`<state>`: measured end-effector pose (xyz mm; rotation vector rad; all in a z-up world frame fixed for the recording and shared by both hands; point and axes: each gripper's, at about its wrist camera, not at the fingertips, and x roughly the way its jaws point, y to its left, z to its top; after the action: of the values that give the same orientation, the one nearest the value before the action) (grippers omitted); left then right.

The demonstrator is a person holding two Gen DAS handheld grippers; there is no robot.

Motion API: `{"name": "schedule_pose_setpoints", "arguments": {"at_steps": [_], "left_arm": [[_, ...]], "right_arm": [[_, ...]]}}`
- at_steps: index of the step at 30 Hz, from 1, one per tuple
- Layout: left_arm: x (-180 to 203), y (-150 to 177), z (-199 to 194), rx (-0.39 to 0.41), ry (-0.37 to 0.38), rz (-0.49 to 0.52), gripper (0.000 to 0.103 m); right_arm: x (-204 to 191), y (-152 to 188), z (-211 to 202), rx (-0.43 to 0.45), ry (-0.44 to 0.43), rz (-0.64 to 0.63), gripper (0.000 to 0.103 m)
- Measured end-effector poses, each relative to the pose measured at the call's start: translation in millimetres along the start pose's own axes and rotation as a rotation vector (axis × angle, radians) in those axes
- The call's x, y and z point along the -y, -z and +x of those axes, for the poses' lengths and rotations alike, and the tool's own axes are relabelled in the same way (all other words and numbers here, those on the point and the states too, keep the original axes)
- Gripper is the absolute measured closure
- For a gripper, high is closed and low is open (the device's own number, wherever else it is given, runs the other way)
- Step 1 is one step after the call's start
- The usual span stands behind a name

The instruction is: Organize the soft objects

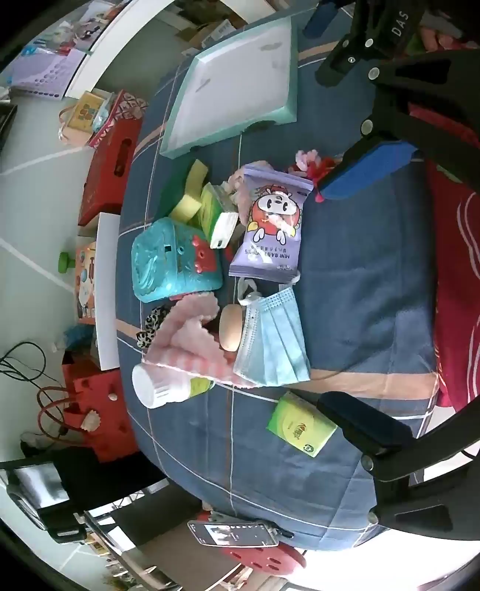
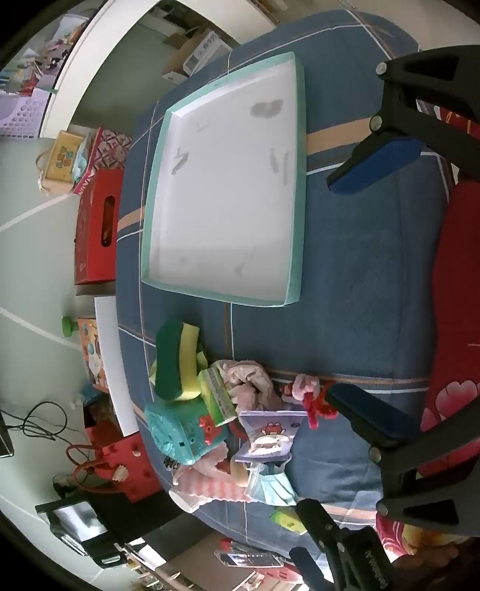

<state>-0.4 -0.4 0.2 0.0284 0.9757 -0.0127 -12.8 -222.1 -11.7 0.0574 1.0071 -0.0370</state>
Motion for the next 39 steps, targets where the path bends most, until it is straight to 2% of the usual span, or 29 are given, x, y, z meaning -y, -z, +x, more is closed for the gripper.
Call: {"name": "schedule_pose_setpoints", "arguments": {"at_steps": [4, 9, 11, 39], "left_arm": [[4.8, 4.3, 0.1, 0.012, -0.001, 0.017, 0.000], [0.8, -1.0, 1.8, -0.015, 0.015, -0.004, 0.000], [-1.2, -0.1, 2.1, -0.014, 0.021, -0.007, 0.000], [-0.5, 1.8, 6.0, -0.030, 0.013, 0.000, 0.000]], "right_arm": [[-0.2, 0.3, -0.4, 0.005, -0.005, 0.004, 0.000], [0.8, 0.3, 0.0, 0.008, -0.012, 0.008, 0.000], [-3.1, 1.2, -0.4, 0.008, 0.012, 0.000, 0.000], [0.7, 0.5, 0.6, -0.001, 0.011, 0.005, 0.000]]}}
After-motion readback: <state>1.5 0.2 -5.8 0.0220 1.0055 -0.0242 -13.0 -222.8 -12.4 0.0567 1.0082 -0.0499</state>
